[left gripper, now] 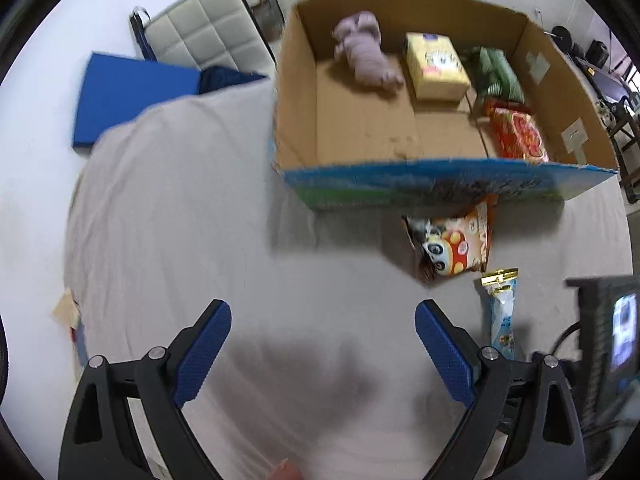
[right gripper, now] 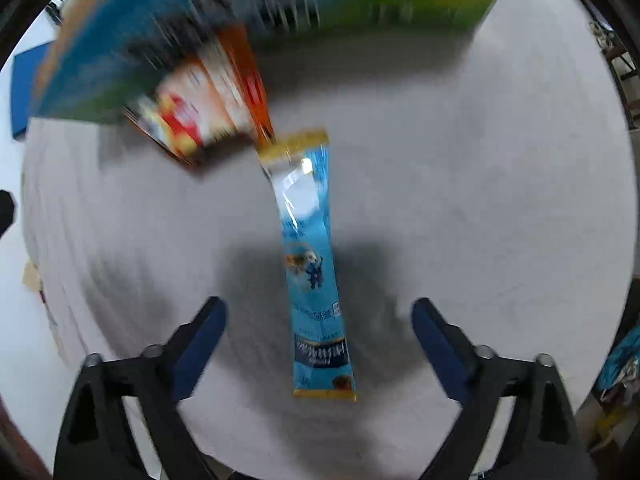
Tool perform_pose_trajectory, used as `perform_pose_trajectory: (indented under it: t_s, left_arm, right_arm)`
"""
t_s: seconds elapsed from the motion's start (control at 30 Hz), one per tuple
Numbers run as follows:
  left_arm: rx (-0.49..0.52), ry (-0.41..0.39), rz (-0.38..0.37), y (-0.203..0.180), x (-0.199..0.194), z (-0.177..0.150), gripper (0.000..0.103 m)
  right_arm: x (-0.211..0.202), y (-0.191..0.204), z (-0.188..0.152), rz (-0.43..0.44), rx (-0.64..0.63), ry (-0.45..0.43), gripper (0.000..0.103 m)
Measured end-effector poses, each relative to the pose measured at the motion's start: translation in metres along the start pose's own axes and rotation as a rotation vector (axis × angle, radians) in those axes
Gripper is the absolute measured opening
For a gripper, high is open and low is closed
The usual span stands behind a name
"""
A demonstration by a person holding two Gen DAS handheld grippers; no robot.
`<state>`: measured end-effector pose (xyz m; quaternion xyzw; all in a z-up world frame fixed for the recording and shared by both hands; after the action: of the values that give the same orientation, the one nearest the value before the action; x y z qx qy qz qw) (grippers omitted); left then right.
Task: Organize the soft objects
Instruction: 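Grasp blue stick snack with right gripper while left gripper grasps orange panda bag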
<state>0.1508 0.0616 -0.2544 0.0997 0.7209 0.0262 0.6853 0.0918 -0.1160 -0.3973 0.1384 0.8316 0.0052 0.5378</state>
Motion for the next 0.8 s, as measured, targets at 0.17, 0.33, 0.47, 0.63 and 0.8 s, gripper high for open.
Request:
perform_pose_trajectory:
  t_s: [0.17, 0.33, 0.47, 0.63, 0.8]
  left_arm:
    - [-0.051, 0.094, -0.113, -0.008, 0.023, 0.012, 0.094]
    - [-0.061, 0.147, -0.204, -0.027, 0.034, 0.028, 0.094]
    - [-0.121, 0.208, -0.306, -0.041, 0.052, 0.049, 0.094]
    - [-0.140, 0.258, -0.344, -0.058, 0.071, 0.067, 0.094]
    - [-0.094, 0.253, -0.286, -0.078, 0.083, 0.076, 0.094]
  right_arm:
    - [0.012, 0.005, -0.008, -0.089, -0.048, -0.027, 0.043]
    - [-0.001, -0.028, -0.017, -0.098, 0.019, -0.051, 0.031]
    - [-0.015, -0.060, -0.019, -0.083, 0.077, -0.079, 0.031]
    - [-0.025, -0.085, -0.022, -0.076, 0.125, -0.100, 0.031]
    - [-0.027, -0.094, -0.024, -0.071, 0.136, -0.100, 0.031]
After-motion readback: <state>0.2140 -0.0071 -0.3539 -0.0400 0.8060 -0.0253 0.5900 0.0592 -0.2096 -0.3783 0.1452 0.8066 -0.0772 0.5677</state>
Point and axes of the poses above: each gripper's, at about its wrist camera, not at the fingertips, and x roughly the way its jaws point, y to its left, z to its top, the point moved 1 cm from there along x, roughly the way its jaws point, and after that the axes turned 15 degrees about y, right-handed, at the moved point
